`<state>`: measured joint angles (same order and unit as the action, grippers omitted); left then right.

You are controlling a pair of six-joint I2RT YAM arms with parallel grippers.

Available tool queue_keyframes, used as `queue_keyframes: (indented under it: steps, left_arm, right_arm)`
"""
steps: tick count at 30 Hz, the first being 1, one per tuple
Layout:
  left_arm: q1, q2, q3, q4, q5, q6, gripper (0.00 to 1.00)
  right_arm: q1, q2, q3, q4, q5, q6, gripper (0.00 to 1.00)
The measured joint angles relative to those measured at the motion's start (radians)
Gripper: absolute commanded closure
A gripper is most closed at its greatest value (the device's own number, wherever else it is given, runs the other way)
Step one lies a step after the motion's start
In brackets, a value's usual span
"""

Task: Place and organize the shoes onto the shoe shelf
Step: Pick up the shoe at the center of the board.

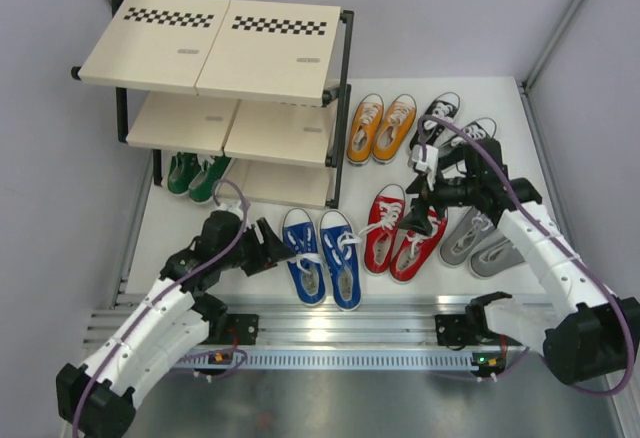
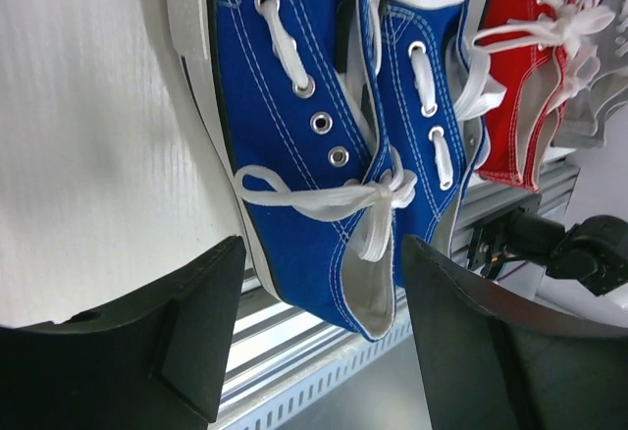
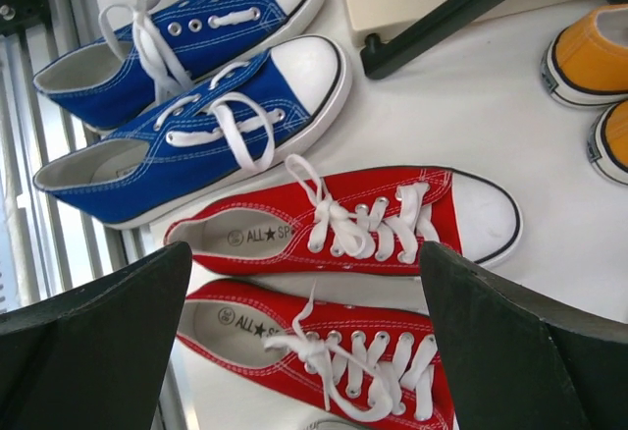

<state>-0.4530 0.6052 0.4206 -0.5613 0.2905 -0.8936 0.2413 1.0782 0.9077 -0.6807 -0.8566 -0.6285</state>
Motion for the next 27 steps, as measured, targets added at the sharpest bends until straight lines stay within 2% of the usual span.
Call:
queue_keyframes:
  steps: [11,13,20,27]
  left_arm:
    - [-0.272,0.077,-0.021,0.001,-0.096,-0.087,0.35]
    - [-0.314,0.122,-0.02,0.002,-0.133,-0.1,0.42]
    - [-0.42,0.235,-0.015,0.032,-0.285,-0.134,0.53]
    - [-0.513,0.285,-0.001,0.07,-0.399,-0.121,0.73]
  right_arm:
    - [0.021,0.065,-0.016,0.18,0.049,0.138,0.01]
    - [0.021,0.065,-0.021,0.188,0.049,0.143,0.01]
    - [0.021,0.065,-0.046,0.209,0.045,0.154,0.01]
    - [0.021,0.061,-0.058,0.217,0.03,0.153,0.0]
